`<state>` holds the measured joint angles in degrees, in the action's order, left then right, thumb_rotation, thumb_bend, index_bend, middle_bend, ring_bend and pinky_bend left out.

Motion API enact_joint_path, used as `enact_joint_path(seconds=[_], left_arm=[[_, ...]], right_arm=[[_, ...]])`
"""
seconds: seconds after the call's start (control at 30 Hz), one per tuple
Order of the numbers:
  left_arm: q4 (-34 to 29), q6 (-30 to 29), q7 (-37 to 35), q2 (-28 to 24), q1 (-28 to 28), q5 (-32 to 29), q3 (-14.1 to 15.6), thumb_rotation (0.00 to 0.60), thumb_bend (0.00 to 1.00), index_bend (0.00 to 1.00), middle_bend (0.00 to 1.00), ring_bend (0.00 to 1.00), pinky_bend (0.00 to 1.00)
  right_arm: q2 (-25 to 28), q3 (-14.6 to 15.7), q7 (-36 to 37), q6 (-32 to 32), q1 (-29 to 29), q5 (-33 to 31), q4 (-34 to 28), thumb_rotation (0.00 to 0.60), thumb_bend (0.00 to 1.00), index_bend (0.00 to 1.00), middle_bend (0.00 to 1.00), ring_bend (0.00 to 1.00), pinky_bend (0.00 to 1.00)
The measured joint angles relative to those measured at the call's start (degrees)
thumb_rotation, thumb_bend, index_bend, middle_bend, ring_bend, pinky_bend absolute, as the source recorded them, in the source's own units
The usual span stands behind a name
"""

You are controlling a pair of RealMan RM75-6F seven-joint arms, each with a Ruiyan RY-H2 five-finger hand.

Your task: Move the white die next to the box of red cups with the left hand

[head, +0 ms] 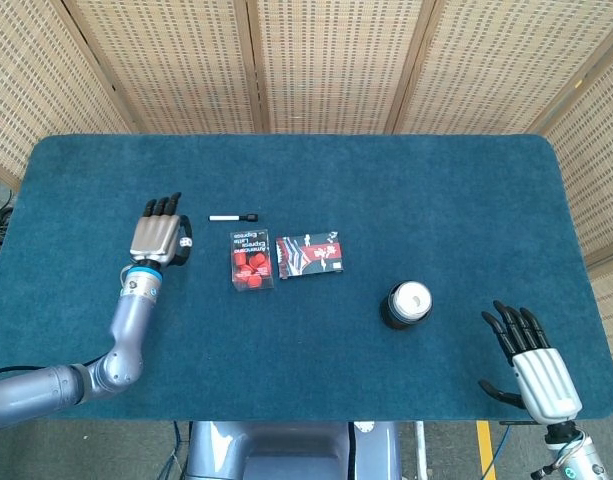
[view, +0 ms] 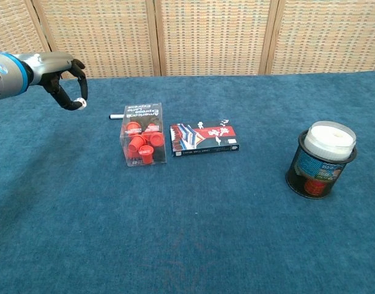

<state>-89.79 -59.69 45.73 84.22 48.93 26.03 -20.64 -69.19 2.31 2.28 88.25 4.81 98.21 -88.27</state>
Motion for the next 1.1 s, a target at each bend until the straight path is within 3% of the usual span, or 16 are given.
enact_joint_path(seconds=[0.13, 0.47, 0.67, 0.8, 0.93, 1.1], left_arm=[[-4.34, -1.98, 0.40, -2.05, 1.33, -1.27, 0.04, 0.600, 0.42, 0.51, 0.00, 0.00, 0.00], [-5.35, -2.87, -0.58, -2.62, 2.97, -2.14, 1.87, 0.600, 0.40, 0.51, 0.00, 0.00, 0.00], [-5.50, -2.48, -1.32, -3.32, 3.31, -2.30, 2.74, 0.600, 0.28, 0.51, 0.00, 0.00, 0.00], [-5.89, -2.30, -1.95, -4.38, 3.46, -2.27, 3.26, 0.600, 0.19, 0.44, 0.00, 0.00, 0.00], [-6.12, -2.52, -2.31, -4.99, 3.69, -1.99, 3.82, 0.600, 0.17, 0.34, 0.00, 0.00, 0.00], [-6.81, -3.54, -2.96, -5.52, 3.57, -0.95, 4.36, 0.600, 0.18, 0.32, 0.00, 0.00, 0.00]], right_arm=[[0.15, -0.09, 0.30, 0.49, -0.12, 0.11, -0.07, 0.600, 0.18, 0.02, 0.00, 0.00, 0.00], [0.20, -0.19, 0.54, 0.56, -0.13, 0.09, 0.04, 0.600, 0.18, 0.02, 0.00, 0.00, 0.00], [0.12, -0.18, 0.42, 0.50, -0.11, 0.16, 0.07, 0.600, 0.18, 0.02, 0.00, 0.00, 0.00], [0.06, -0.21, 0.38, 0.66, -0.14, 0.24, 0.04, 0.600, 0.18, 0.02, 0.00, 0.00, 0.00], [0.07, -0.19, 0.37, 0.63, -0.15, 0.23, 0.05, 0.600, 0.18, 0.02, 0.00, 0.00, 0.00], [0.11, -0.18, 0.45, 0.62, -0.16, 0.24, 0.06, 0.600, 0.18, 0.02, 0.00, 0.00, 0.00]])
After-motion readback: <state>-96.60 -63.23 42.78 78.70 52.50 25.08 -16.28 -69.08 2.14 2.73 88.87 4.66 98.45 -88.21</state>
